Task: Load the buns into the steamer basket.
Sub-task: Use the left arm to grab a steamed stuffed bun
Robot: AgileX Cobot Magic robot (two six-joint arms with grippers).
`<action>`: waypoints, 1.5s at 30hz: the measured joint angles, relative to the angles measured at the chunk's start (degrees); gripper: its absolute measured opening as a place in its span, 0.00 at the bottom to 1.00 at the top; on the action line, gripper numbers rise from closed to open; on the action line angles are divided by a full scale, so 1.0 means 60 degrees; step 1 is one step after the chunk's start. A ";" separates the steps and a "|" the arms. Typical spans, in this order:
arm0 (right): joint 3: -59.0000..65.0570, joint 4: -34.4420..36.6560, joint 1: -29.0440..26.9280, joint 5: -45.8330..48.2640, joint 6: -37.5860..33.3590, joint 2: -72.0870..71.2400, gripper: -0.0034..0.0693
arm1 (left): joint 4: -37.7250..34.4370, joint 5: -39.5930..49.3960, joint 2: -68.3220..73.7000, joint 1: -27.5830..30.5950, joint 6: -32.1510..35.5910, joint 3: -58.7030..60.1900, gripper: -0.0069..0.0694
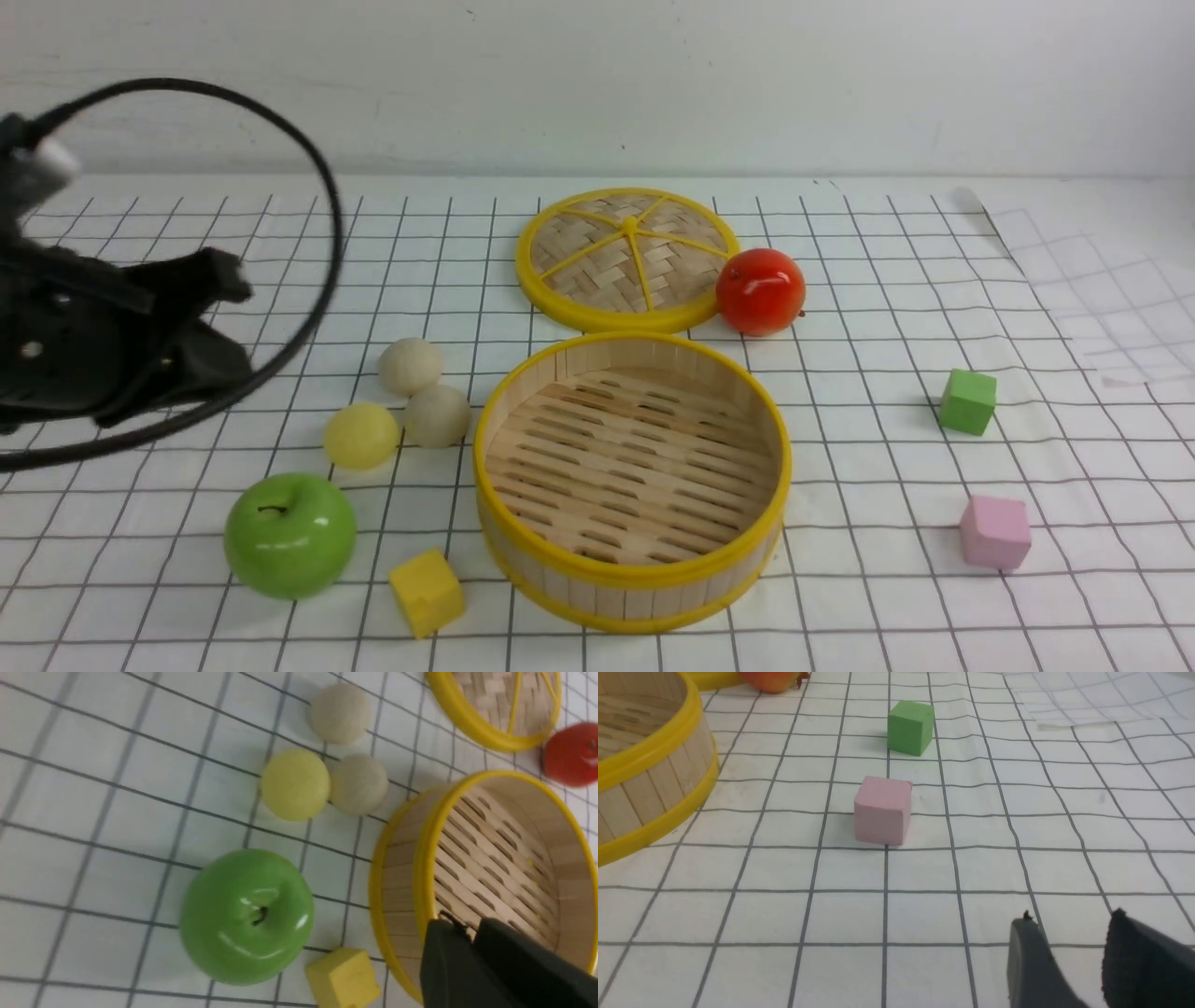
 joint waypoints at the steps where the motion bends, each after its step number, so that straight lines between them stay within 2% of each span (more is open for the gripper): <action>1: 0.0000 0.0000 0.0000 0.0000 0.0000 0.0000 0.38 | -0.0038 0.0000 0.0299 -0.0205 0.0208 -0.0172 0.20; 4: 0.0000 0.0000 0.0000 0.0000 0.0000 0.0000 0.38 | 0.0285 0.0239 0.1566 -0.0903 0.0465 -0.1023 0.22; 6: 0.0000 0.0000 0.0000 0.0000 0.0000 0.0000 0.38 | 0.0939 0.0618 0.2328 -0.1141 0.0005 -0.1755 0.23; 11: 0.0000 0.0000 0.0000 0.0000 0.0000 0.0000 0.38 | 0.3685 0.2030 0.4301 -0.1369 -0.1907 -0.3700 0.25; 12: 0.0000 0.0000 0.0000 0.0000 0.0000 0.0000 0.38 | 0.3685 0.2073 0.4301 -0.1369 -0.1966 -0.3700 0.25; 14: 0.0000 0.0000 0.0000 0.0000 0.0000 0.0000 0.38 | 0.4444 0.2361 0.5054 -0.1369 -0.2431 -0.4472 0.25; 27: 0.0000 0.0000 0.0000 0.0000 0.0000 0.0000 0.38 | 0.4716 0.2348 0.7293 -0.1369 -0.2148 -0.5503 0.28; 45: 0.0000 0.0000 0.0000 0.0000 0.0000 0.0000 0.38 | 0.5148 0.2198 0.7325 -0.1369 -0.2148 -0.5826 0.35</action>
